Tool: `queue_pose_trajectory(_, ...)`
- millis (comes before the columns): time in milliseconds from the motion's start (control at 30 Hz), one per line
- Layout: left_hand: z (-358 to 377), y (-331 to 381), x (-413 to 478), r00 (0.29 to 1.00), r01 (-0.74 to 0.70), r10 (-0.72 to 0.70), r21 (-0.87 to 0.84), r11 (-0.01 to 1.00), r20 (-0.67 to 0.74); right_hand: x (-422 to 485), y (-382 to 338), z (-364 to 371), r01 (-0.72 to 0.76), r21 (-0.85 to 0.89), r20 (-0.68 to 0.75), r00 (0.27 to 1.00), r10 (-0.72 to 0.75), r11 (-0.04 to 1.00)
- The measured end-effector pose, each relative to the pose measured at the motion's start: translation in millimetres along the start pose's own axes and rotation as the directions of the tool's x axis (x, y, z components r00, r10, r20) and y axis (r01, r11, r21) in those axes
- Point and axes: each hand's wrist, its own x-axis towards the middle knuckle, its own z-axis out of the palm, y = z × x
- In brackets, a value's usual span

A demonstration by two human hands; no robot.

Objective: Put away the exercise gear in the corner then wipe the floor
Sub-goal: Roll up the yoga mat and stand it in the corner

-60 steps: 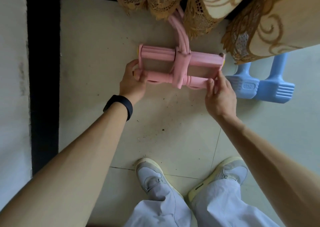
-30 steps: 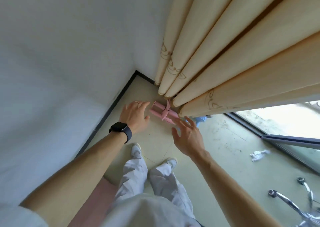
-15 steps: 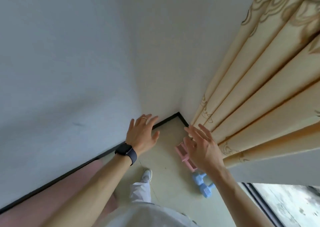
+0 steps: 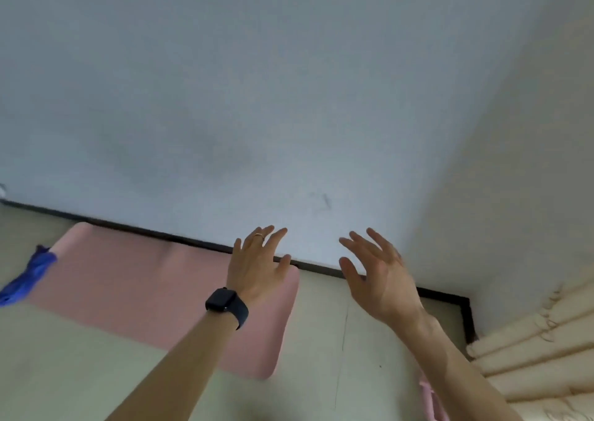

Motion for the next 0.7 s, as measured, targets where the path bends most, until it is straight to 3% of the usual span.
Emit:
queue_pose_trajectory(167,-59.4,-103.5,-78.9,0.961,0.234,-0.232,-0.009,0.972,-0.148,14.2,-116.5,46.1,0.258,0.058,0.050,0.964,-0.261,0.964)
queue_pose_trajectory(300,-100.6,-199.2,-169.9,0.881,0.416,-0.414,-0.042,0.908,-0.230,0.1,-228.3,96.3,0.426,0.105,0.131,0.890,-0.437,0.899)
queue_pose_trajectory(600,-168.7,-424.7,-389.7,0.691,0.677,-0.652,-0.038,0.735,-0.313,-83.1,-476.2,231.5,0.642,0.207,0.230,0.701,-0.675,0.738)
queue_pose_trajectory(700,-188.3,-481.6,-440.9,0.646,0.721,-0.696,-0.050,0.691,-0.311,-103.6,-542.4,262.8,0.661,0.232,0.232,0.675,-0.700,0.714)
